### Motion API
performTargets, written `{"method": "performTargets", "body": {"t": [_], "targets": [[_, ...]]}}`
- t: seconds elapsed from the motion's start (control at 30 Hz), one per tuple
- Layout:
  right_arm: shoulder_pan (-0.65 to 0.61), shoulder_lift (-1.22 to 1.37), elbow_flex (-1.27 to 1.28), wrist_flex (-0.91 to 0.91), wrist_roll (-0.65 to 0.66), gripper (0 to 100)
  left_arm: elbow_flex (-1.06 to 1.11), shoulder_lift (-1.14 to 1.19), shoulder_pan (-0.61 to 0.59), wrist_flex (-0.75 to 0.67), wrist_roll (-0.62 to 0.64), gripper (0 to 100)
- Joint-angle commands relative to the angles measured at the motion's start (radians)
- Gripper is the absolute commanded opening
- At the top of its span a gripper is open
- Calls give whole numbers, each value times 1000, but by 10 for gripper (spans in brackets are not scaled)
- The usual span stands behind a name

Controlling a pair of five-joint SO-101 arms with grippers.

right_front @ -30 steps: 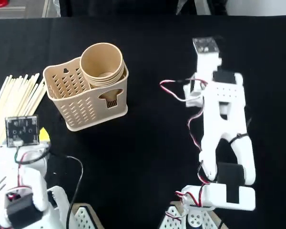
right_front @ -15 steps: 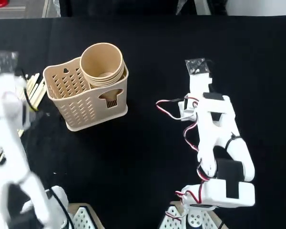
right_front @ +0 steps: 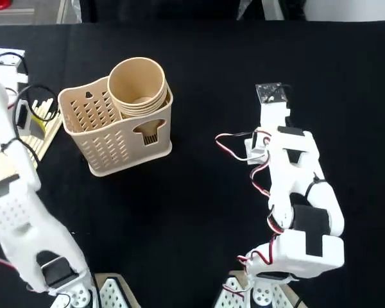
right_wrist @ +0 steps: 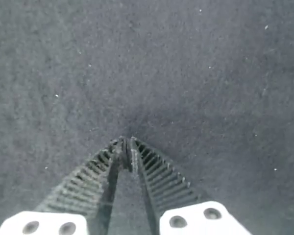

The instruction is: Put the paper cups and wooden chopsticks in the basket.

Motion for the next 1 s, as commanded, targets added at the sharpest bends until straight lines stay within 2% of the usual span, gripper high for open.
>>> {"method": "performTargets", "body": {"t": [0.0,0.1,0.23,0.37,0.47,0.57,0.63,0.7,0.97], "targets": [[11,-7,-22,-11,2,12,-354,256,-8,12,-9,236],[11,-7,-22,-12,2,12,-529,414,1,58,-31,243],[9,-7,-21,-12,2,12,-716,614,1,78,-38,316],[9,-7,-21,-12,2,12,-874,775,-2,86,-40,314],[9,-7,-21,-12,2,12,-944,856,-2,86,-40,247],[9,-7,-21,-12,2,12,-1001,893,-4,101,-32,116],[9,-7,-21,-12,2,12,-1047,893,-2,163,-32,26],[9,-7,-21,-12,2,12,-1104,898,4,219,-32,48],[9,-7,-21,-12,2,12,-1106,890,4,213,-23,29]]}}
